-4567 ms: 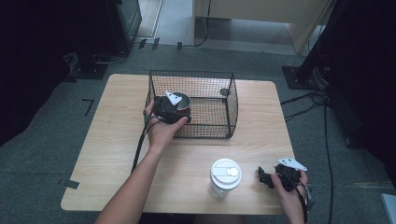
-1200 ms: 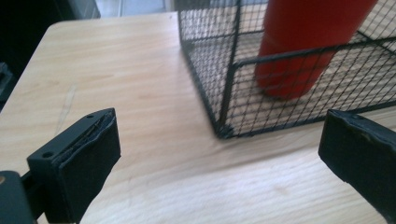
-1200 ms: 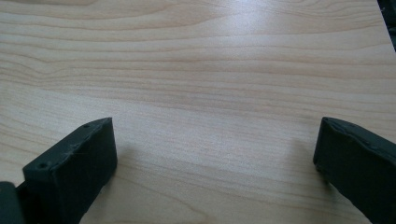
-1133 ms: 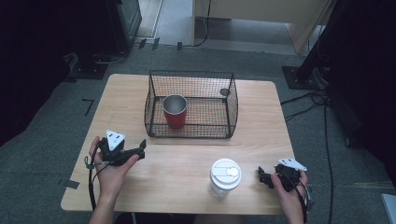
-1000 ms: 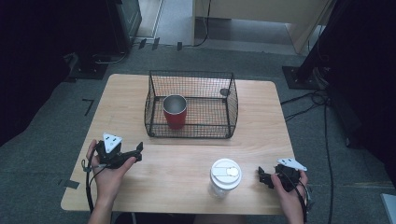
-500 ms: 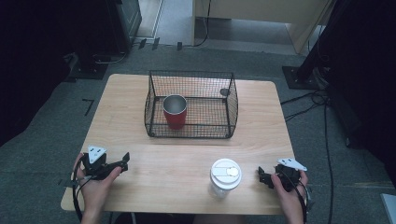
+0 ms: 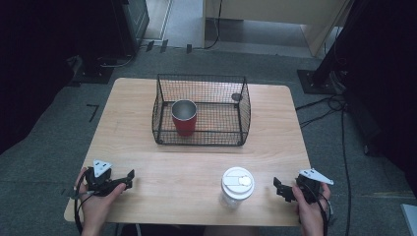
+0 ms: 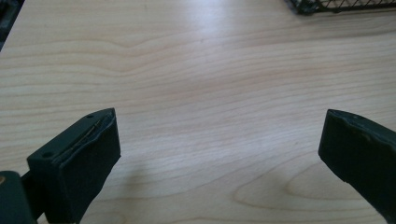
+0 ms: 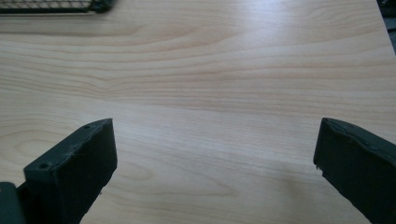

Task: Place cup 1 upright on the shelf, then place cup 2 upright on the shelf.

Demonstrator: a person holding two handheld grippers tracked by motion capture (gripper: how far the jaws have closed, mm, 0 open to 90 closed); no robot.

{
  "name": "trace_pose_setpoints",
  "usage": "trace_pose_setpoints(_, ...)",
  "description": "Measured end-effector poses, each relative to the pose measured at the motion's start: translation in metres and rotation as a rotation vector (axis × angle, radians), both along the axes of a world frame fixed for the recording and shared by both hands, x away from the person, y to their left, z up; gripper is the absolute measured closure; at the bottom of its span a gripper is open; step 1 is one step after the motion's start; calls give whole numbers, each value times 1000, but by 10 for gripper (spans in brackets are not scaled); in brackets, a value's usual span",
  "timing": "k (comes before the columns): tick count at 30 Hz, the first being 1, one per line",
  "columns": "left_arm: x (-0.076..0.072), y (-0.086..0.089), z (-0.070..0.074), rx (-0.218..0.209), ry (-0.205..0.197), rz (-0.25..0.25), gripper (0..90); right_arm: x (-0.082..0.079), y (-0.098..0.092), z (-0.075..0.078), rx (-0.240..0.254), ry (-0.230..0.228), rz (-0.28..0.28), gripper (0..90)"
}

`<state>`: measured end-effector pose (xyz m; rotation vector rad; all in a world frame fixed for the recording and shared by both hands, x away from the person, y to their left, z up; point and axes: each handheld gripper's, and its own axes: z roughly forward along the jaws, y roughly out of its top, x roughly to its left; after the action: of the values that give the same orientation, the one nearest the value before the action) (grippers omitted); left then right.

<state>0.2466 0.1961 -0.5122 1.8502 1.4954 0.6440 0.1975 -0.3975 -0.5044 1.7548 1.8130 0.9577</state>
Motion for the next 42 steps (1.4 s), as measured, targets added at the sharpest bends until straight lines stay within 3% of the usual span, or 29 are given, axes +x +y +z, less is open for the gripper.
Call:
trace_pose_setpoints(2,1,5,-2,15,20,6,0,-3,3,5,4,-7,12,0)
trace_pose_setpoints(7,2,14,-5,-6,35,19,0,-12,12,16,6,-28,38,0)
trace_pose_setpoints(18,12,8,-7,30,77,4,0,-31,28,36,-8,-71,155,0)
trace_pose_setpoints(22,16,4,-8,62,80,7,0,-38,34,41,-11,-79,196,0)
trace_pose_setpoints(32,18,3,-8,62,81,9,0,-52,56,49,8,-108,336,0)
trace_pose_setpoints(42,18,3,-8,60,81,10,0,-52,80,58,12,-127,455,0)
